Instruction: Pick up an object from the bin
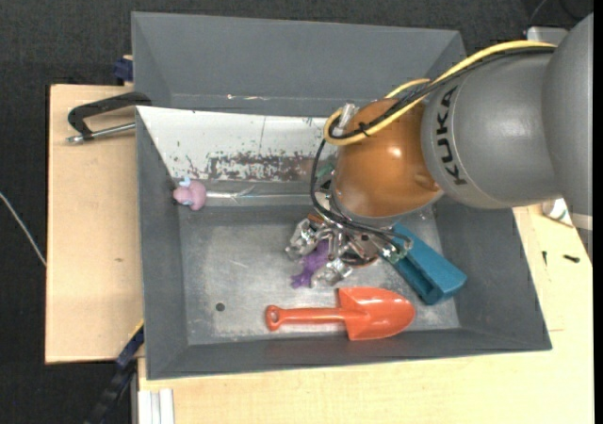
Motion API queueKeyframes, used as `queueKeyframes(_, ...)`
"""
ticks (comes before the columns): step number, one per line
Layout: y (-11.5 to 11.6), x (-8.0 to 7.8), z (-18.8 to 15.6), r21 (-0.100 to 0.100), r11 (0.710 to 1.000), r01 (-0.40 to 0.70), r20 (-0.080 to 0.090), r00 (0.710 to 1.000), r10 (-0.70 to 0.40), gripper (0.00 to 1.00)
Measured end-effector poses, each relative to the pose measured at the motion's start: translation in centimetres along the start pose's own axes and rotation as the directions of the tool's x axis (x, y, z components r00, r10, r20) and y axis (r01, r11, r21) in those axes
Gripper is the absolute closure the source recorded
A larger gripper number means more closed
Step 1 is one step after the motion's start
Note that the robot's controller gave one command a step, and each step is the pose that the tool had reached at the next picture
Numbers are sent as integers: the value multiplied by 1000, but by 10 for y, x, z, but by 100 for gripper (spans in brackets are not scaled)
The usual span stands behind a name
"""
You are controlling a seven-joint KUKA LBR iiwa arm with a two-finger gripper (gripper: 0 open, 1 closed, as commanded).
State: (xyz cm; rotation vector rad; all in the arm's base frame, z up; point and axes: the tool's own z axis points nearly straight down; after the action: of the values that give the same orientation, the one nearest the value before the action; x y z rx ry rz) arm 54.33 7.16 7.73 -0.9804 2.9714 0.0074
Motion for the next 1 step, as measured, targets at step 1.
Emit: queueKeyframes(1,0,0,0,0,1000,0,0,1000,0,100)
